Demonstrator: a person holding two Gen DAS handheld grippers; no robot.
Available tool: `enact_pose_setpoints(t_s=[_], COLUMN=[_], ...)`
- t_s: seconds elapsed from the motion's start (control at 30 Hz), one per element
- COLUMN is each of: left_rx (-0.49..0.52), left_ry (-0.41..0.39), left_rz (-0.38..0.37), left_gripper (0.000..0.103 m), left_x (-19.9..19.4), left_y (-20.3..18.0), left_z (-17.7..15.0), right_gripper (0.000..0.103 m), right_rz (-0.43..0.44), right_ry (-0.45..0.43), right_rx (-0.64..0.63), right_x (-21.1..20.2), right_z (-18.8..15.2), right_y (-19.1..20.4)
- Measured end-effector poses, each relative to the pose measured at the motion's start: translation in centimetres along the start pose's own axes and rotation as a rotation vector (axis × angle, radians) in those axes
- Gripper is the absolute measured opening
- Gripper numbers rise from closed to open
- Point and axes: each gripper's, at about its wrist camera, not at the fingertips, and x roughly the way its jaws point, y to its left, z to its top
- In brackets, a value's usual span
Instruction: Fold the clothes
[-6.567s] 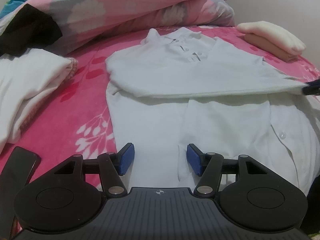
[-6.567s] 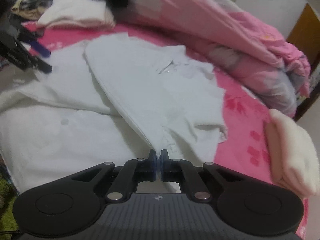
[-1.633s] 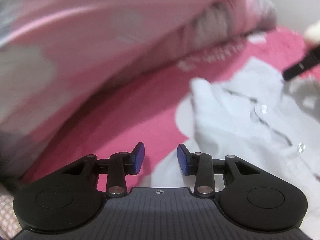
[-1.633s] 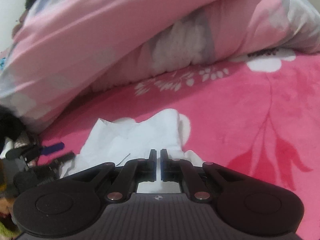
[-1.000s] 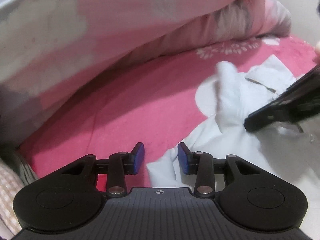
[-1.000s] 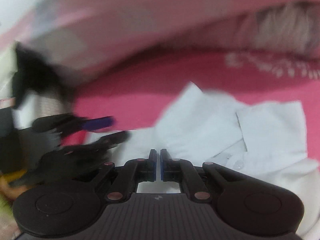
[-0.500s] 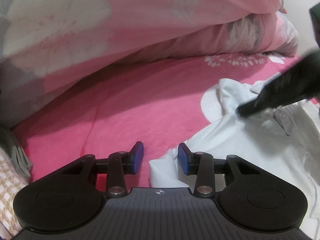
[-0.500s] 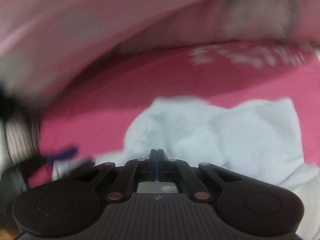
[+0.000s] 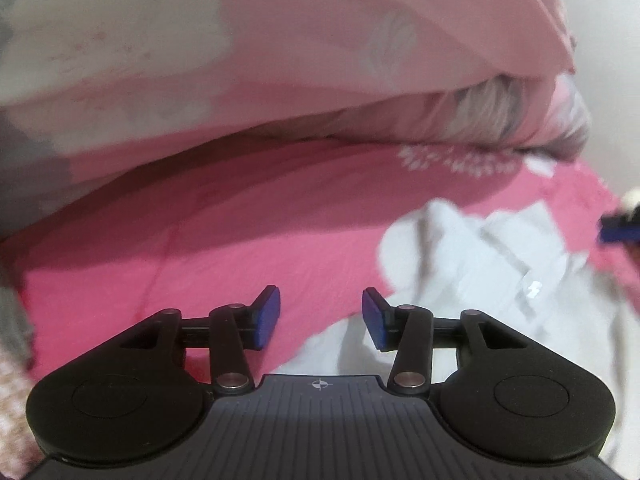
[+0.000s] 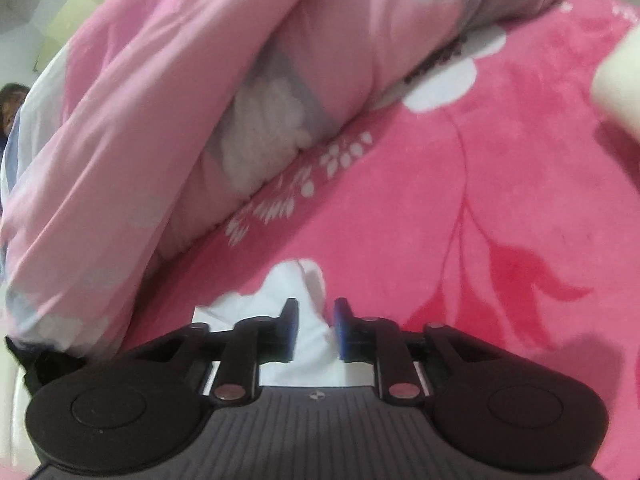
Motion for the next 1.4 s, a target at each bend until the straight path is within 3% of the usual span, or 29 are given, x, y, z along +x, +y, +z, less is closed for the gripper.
enact_pose_setpoints(t_s=[0.03, 0.1, 0.27, 0.37, 0.4, 0.5, 0.53, 0.6, 0.8, 1.0, 1.07, 1.17, 1.23, 1.3, 1.4], left_rx=[-0.010, -0.029, -0.042, -0.044, -0.046, -0.034, -0.029, -0.011, 0.093, 0.287, 0.357, 0.419, 0.445, 0.443, 0.433], left_ry=[0.011, 0.039, 0.084, 0.071, 0.071, 0.066, 0.063, 0.038, -0.111, -0.255, -0.247, -0.159, -0.104, -0.067, -0.050], left_rz=[-0.025, -0.064, -0.057, -0.049, -0.054, -0.071, -0.081, -0.081, -0.137, -0.166, -0.174, -0.199, -0.218, -0.236, -0.271], left_gripper=[0.049, 0.049, 0.045, 0.038, 0.033, 0.014, 0.004, 0.000, 0.000, 0.000, 0.000, 0.003, 0.015, 0.025, 0.027], left_x=[0.5, 1.7, 5.4, 6.4, 6.6, 6.9, 6.9, 6.5, 1.4, -5.7, -7.2, -8.2, -8.8, -9.4, -10.5], left_y=[-0.4, -1.1, -2.6, -3.2, -3.3, -3.8, -4.1, -4.8, -6.6, -8.1, -8.4, -8.4, -8.2, -7.6, -6.9], left_z=[0.5, 1.4, 2.9, 3.6, 3.7, 3.8, 3.8, 3.9, 3.9, 1.7, 0.2, -2.5, -4.2, -5.4, -6.0], right_gripper=[0.038, 0.045, 0.045, 0.044, 0.040, 0.005, 0.004, 0.002, 0.002, 0.002, 0.003, 0.007, 0.024, 0.035, 0.037], right_rz=[0.013, 0.040, 0.062, 0.059, 0.057, 0.051, 0.049, 0.048, 0.085, 0.098, 0.094, 0.062, 0.025, 0.025, 0.050], right_ry=[0.022, 0.059, 0.079, 0.090, 0.085, 0.070, 0.065, 0.050, -0.023, -0.091, -0.098, -0.031, 0.028, 0.053, 0.066], right_rx=[-0.003, -0.012, -0.035, -0.050, -0.064, -0.106, -0.120, -0.150, -0.278, -0.638, -0.775, -0.912, -0.961, -0.938, -0.856], right_x=[0.7, 2.3, 6.2, 8.2, 8.4, 8.9, 9.0, 8.8, 4.5, -2.2, -3.9, -4.6, -4.7, -5.0, -5.9], right_z=[0.0, 0.2, 1.4, 1.9, 1.8, 1.7, 1.7, 1.4, 0.7, -3.0, -5.1, -8.0, -9.8, -10.2, -9.9], right_y=[-0.1, -0.1, 0.7, 1.0, 1.2, 1.7, 1.9, 2.3, 5.1, 9.8, 10.8, 11.4, 11.0, 10.3, 9.2])
